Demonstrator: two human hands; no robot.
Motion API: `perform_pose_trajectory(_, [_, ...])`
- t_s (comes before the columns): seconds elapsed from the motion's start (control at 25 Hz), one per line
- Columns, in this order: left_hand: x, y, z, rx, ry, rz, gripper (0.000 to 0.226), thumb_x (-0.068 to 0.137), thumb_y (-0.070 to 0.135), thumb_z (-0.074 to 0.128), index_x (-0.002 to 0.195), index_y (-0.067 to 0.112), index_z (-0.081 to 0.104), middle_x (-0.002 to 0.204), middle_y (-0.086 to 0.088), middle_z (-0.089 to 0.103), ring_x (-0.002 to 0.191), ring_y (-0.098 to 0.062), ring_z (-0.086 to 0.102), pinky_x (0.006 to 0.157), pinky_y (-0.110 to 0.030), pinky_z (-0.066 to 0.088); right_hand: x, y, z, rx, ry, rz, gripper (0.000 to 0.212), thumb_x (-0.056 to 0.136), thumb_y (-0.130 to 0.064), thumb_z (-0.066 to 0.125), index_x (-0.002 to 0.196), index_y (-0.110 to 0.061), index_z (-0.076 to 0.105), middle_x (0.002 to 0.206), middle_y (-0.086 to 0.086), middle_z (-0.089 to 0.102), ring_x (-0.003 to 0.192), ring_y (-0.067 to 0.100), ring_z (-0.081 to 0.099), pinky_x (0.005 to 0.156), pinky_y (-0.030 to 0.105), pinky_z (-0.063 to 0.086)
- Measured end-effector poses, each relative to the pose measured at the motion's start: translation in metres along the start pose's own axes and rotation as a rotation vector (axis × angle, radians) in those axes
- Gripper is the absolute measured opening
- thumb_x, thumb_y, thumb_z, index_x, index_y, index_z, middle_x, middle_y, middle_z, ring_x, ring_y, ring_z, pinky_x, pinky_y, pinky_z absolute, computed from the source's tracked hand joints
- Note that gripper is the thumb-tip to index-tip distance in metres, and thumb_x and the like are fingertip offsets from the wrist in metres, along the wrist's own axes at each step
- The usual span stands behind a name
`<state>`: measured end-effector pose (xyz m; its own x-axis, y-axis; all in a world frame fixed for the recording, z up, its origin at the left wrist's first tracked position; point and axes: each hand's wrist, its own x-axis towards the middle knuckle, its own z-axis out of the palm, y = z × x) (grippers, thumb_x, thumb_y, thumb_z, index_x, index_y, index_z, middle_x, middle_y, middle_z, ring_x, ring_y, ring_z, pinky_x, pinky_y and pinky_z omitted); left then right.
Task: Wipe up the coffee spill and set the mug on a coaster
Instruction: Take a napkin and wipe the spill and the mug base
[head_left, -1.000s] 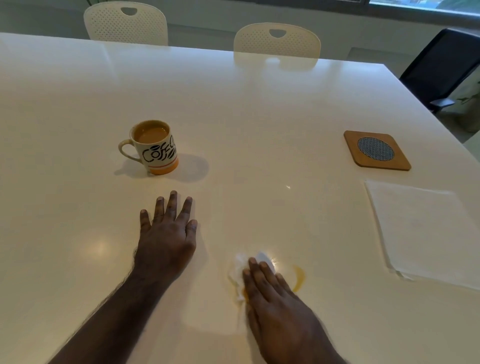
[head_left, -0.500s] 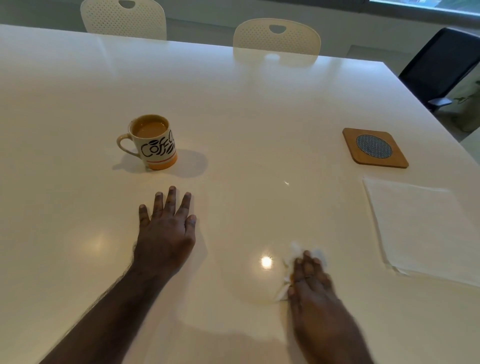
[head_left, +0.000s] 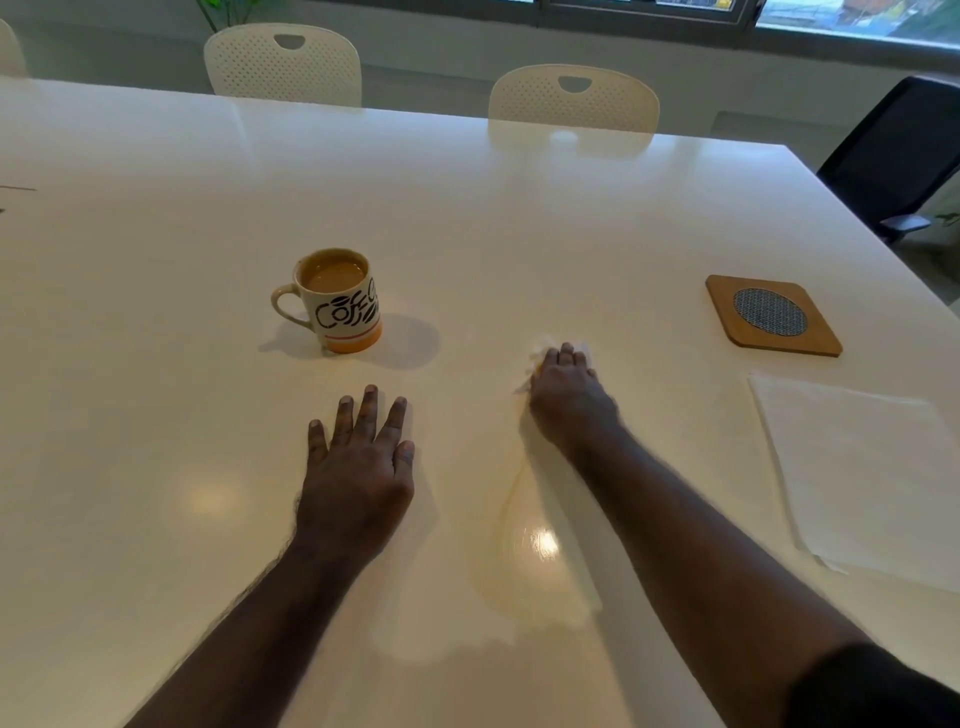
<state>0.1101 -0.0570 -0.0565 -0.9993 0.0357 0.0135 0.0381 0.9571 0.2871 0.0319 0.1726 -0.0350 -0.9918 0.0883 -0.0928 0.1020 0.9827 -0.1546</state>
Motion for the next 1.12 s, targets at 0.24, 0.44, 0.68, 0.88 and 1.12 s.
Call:
perform_pose_trajectory(0.24, [0.004, -0.003, -0.001, -0.015, 0.028, -0.084, 0.057, 0.100, 0.038, 0.018, 0.154, 0.023, 0.007, 0.164, 0.000, 0.000, 0.151, -0.019, -0.002, 0.121, -0.051, 0.000, 0.028, -0.066, 0.008, -0.028, -0.080, -0.221, 0.051, 0.102, -0.018, 0.024, 0.149, 0.000, 0.017, 0.159, 0.017, 0.012, 0.147, 0.030, 0.010, 0.116, 0.041, 0.017])
perform_pose_trajectory(0.44, [0.005, -0.005, -0.003, -0.121, 0.064, -0.090, 0.056, 0.100, 0.030, 0.023, 0.154, 0.020, 0.013, 0.164, -0.001, 0.006, 0.150, -0.016, 0.003, 0.121, -0.046, 0.000, -0.084, -0.070, 0.008, 0.014, -0.037, -0.543, 0.051, 0.103, -0.028, 0.029, 0.150, -0.009, 0.022, 0.158, 0.012, 0.017, 0.146, 0.025, 0.017, 0.114, 0.036, 0.022])
perform_pose_trajectory(0.68, [0.003, -0.006, -0.001, -0.118, 0.090, -0.092, 0.061, 0.094, 0.034, 0.020, 0.153, 0.021, 0.021, 0.163, 0.000, 0.011, 0.150, -0.016, 0.006, 0.121, -0.045, -0.002, -0.174, 0.016, 0.017, 0.008, 0.003, -0.639, 0.051, 0.087, -0.028, 0.040, 0.132, -0.012, 0.057, 0.143, 0.006, 0.048, 0.130, 0.019, 0.048, 0.108, 0.025, 0.032])
perform_pose_trajectory(0.88, [0.002, -0.004, -0.001, -0.086, 0.080, -0.091, 0.065, 0.090, 0.036, 0.018, 0.153, 0.021, 0.021, 0.164, -0.001, 0.010, 0.151, -0.017, 0.006, 0.121, -0.046, -0.001, -0.072, 0.087, 0.003, 0.035, 0.057, -0.164, 0.053, 0.102, -0.032, 0.022, 0.150, -0.010, 0.021, 0.159, 0.005, 0.015, 0.146, 0.020, 0.017, 0.114, 0.036, 0.026])
perform_pose_trajectory(1.12, [0.003, -0.005, -0.002, -0.083, 0.061, -0.087, 0.065, 0.091, 0.037, 0.017, 0.153, 0.022, 0.019, 0.164, 0.000, 0.008, 0.151, -0.017, 0.004, 0.121, -0.047, -0.001, -0.009, 0.025, 0.006, 0.003, -0.013, -0.184, 0.050, 0.102, -0.021, 0.026, 0.149, -0.003, 0.022, 0.159, 0.014, 0.016, 0.147, 0.025, 0.014, 0.116, 0.042, 0.024])
